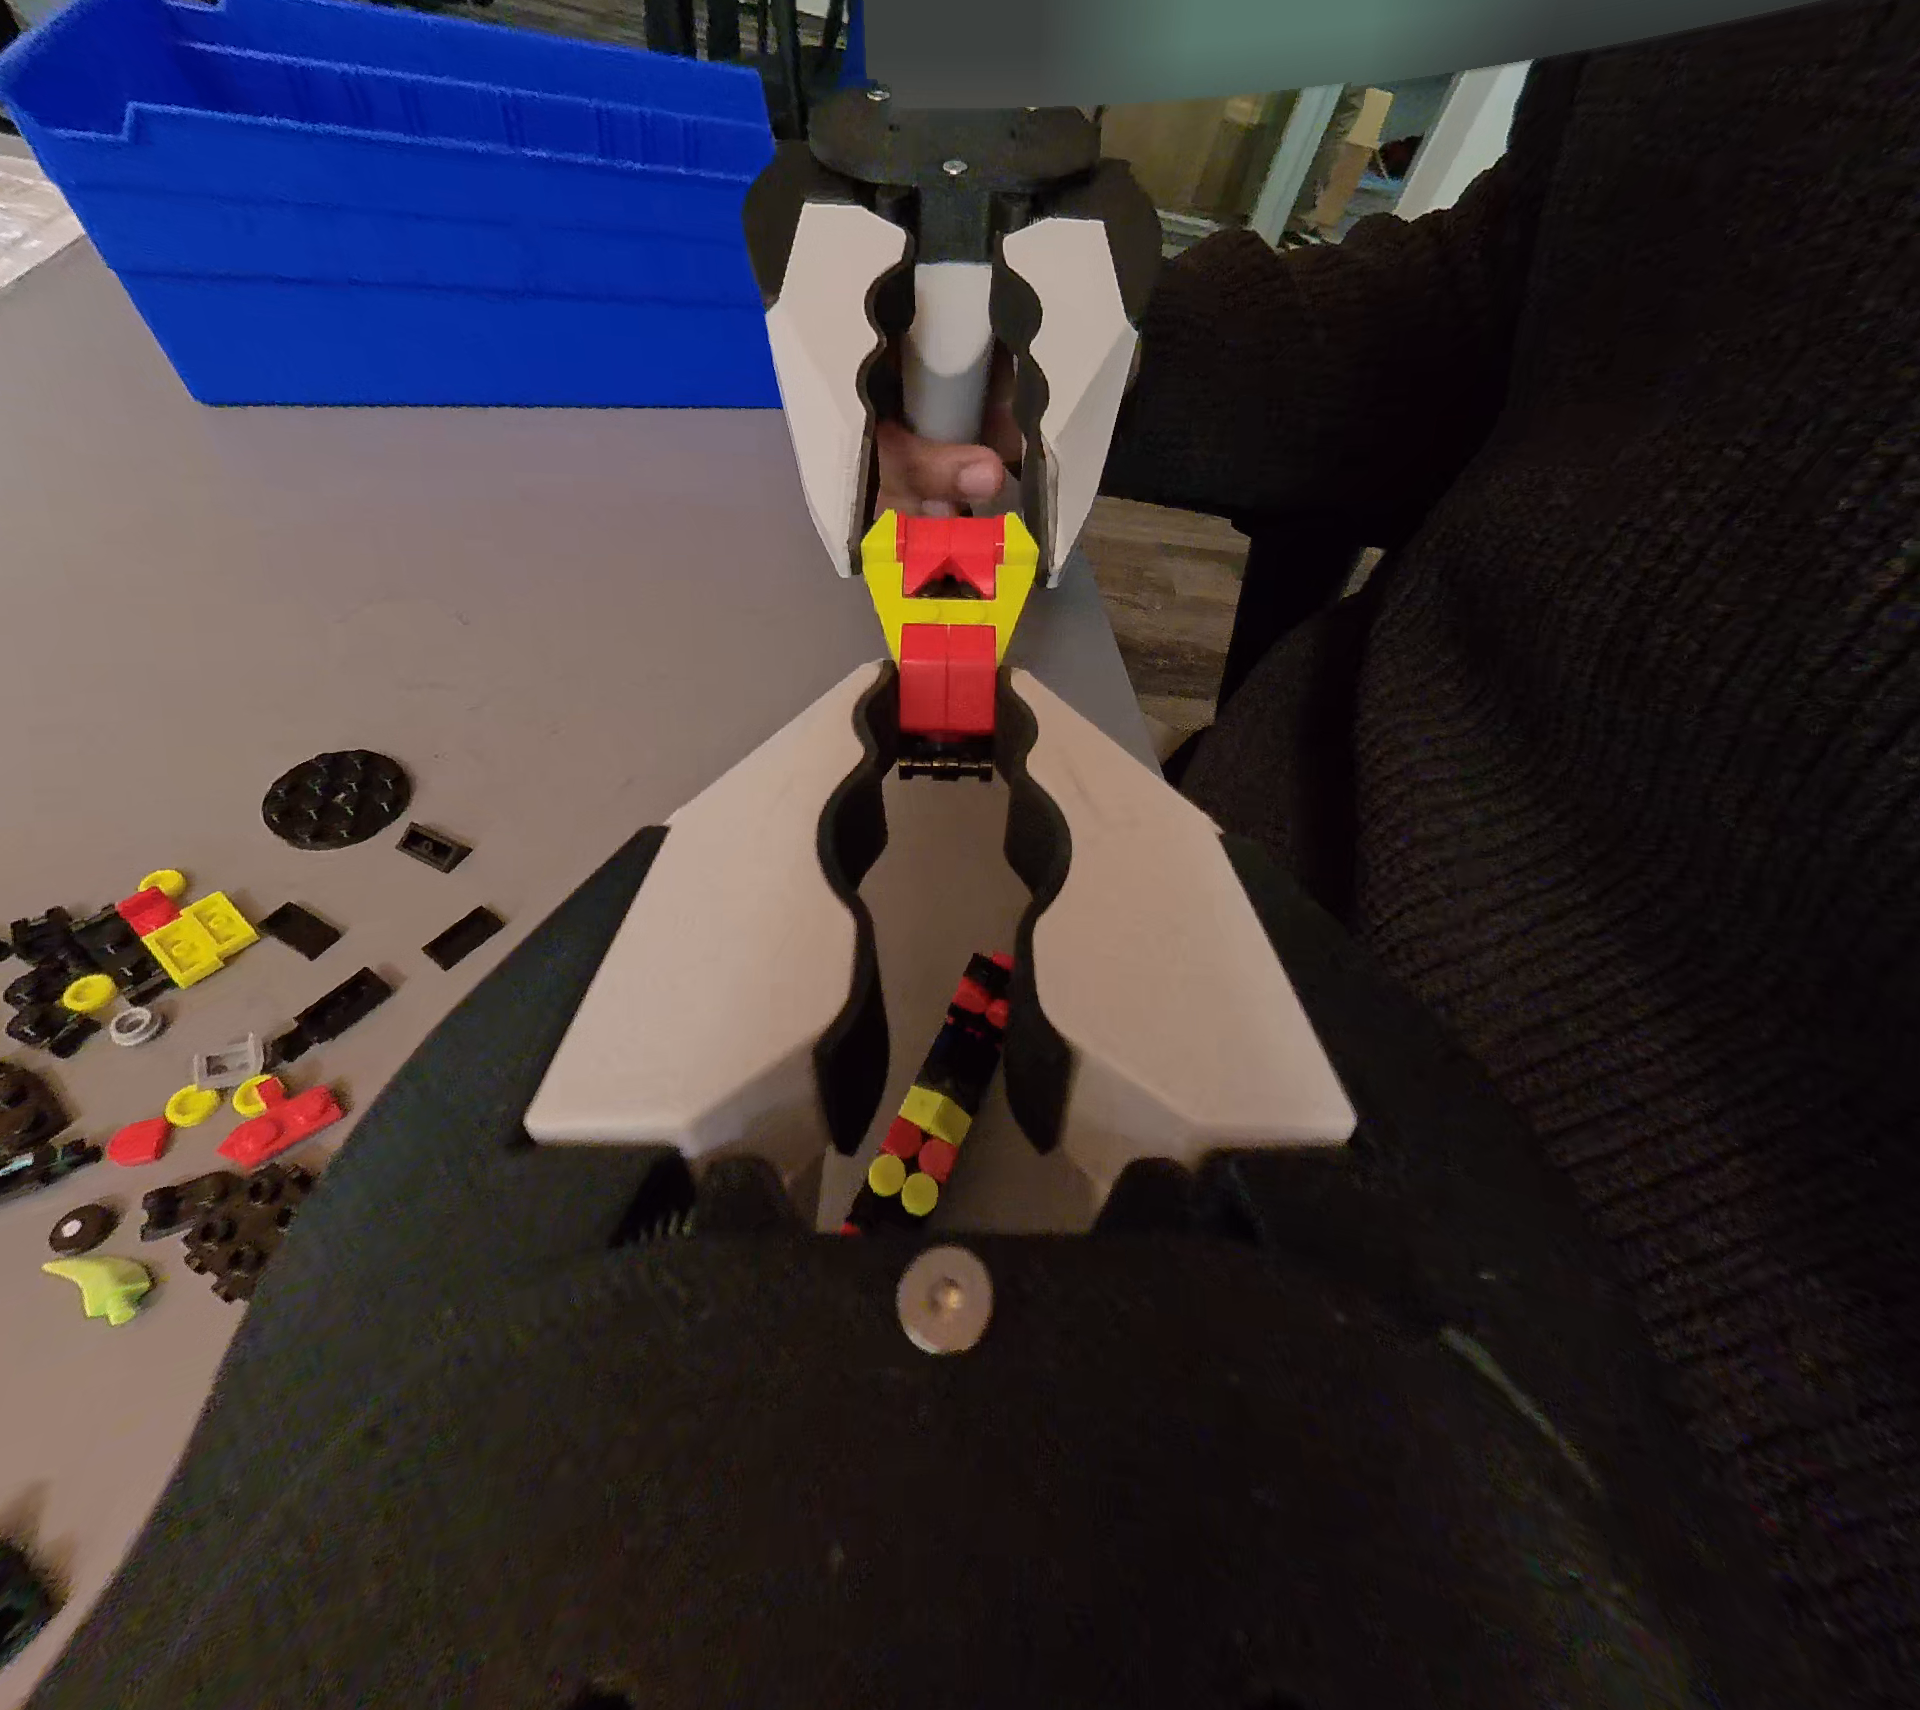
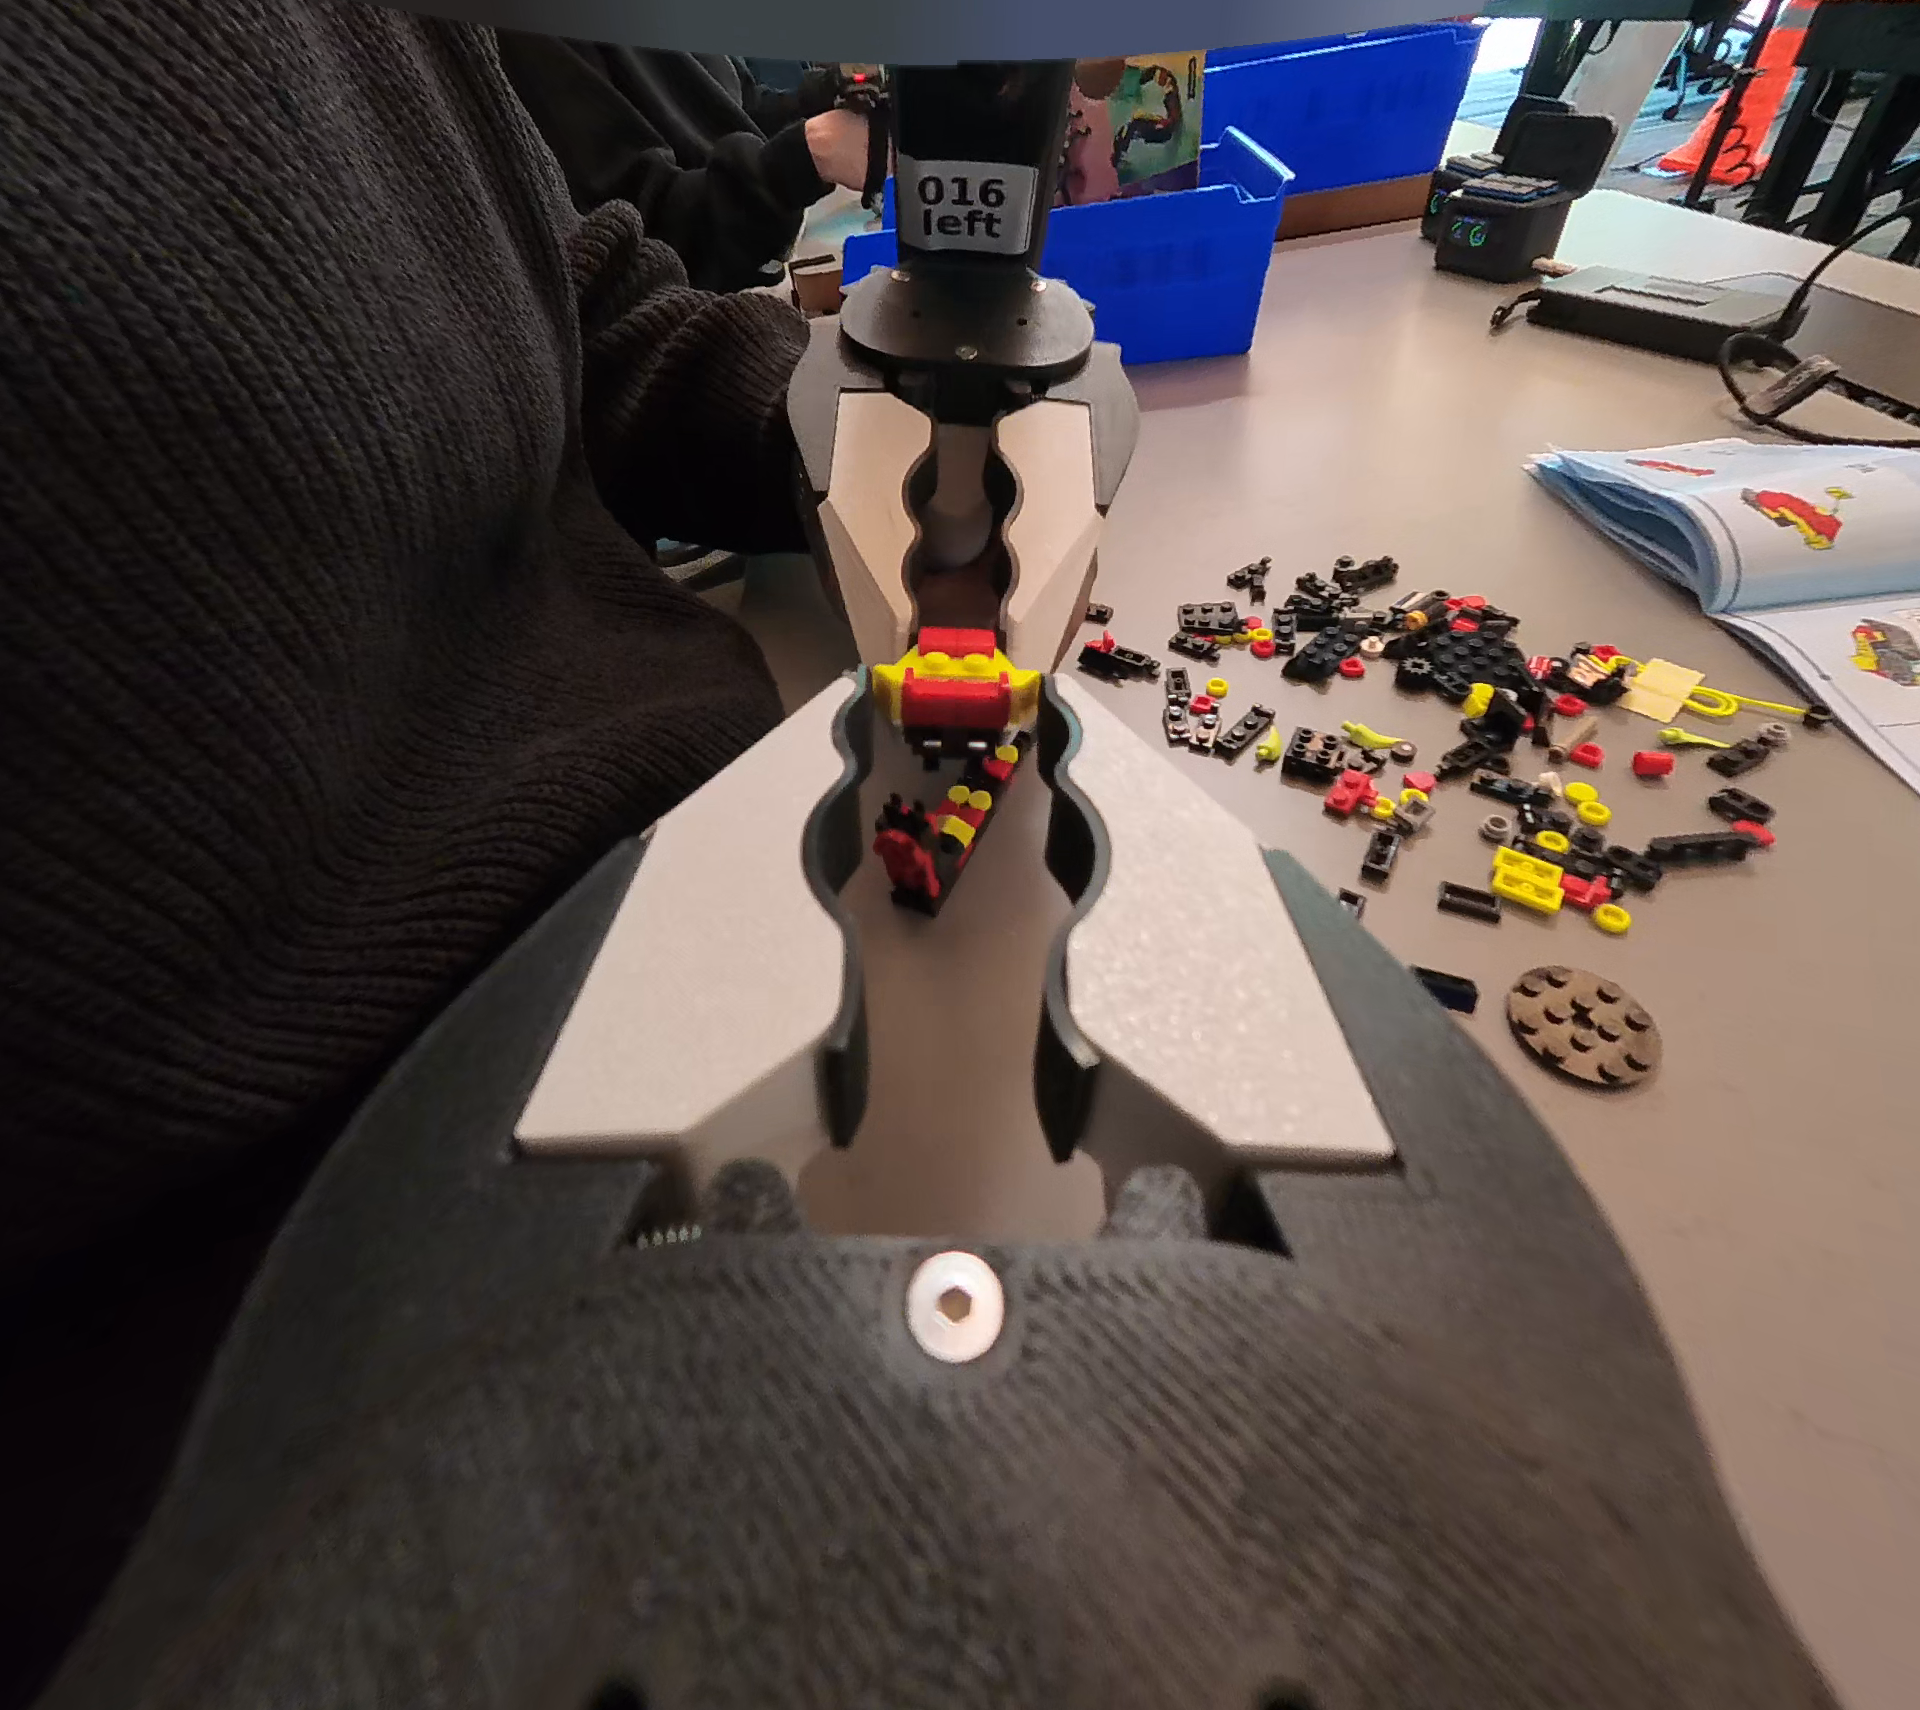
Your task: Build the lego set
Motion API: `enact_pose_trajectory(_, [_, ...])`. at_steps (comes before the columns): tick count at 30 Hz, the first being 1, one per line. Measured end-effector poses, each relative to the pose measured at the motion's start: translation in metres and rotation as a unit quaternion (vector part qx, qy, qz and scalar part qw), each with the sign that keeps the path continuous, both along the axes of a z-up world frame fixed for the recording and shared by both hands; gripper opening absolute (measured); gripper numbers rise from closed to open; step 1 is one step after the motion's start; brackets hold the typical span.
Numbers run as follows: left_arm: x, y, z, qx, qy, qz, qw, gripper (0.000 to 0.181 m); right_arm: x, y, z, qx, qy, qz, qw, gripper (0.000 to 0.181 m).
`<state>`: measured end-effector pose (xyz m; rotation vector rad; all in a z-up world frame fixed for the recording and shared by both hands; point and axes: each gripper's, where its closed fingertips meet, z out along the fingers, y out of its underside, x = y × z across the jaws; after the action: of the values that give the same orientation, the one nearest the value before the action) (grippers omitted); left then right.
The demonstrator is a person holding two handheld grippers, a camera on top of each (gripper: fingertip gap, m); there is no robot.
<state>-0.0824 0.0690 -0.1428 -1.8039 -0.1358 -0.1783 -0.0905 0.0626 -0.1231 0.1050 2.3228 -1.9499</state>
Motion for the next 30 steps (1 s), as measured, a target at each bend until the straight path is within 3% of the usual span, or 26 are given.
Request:
enact_pose_trajectory(10, [-0.001, 0.000, 0.003, 0.003, 0.015, 0.009, 1.000, 0.015, -0.001, 0.000, 0.002, -0.005, -0.003, -0.002, 1.000, 0.030])
enact_pose_trajectory(14, [-0.013, -0.003, 0.002, -0.018, 0.111, 0.051, 0.992, 0.015, -0.014, 0.006, 0.003, -0.018, -0.047, -0.026, 0.998, 0.045])
enact_pose_trajectory(17, [-0.019, -0.005, -0.009, -0.069, 0.237, 0.071, 0.966, 0.015, -0.028, 0.013, 0.011, -0.051, -0.093, -0.055, 0.993, 0.043])
enact_pose_trajectory(22, [-0.020, -0.002, -0.013, -0.120, 0.427, 0.092, 0.891, 0.015, -0.027, 0.013, 0.015, -0.085, -0.197, -0.035, 0.976, 0.032])
enact_pose_trajectory(30, [-0.026, -0.004, -0.012, -0.137, 0.491, 0.109, 0.853, 0.016, -0.015, 0.005, -0.002, -0.039, -0.246, -0.007, 0.968, 0.025])
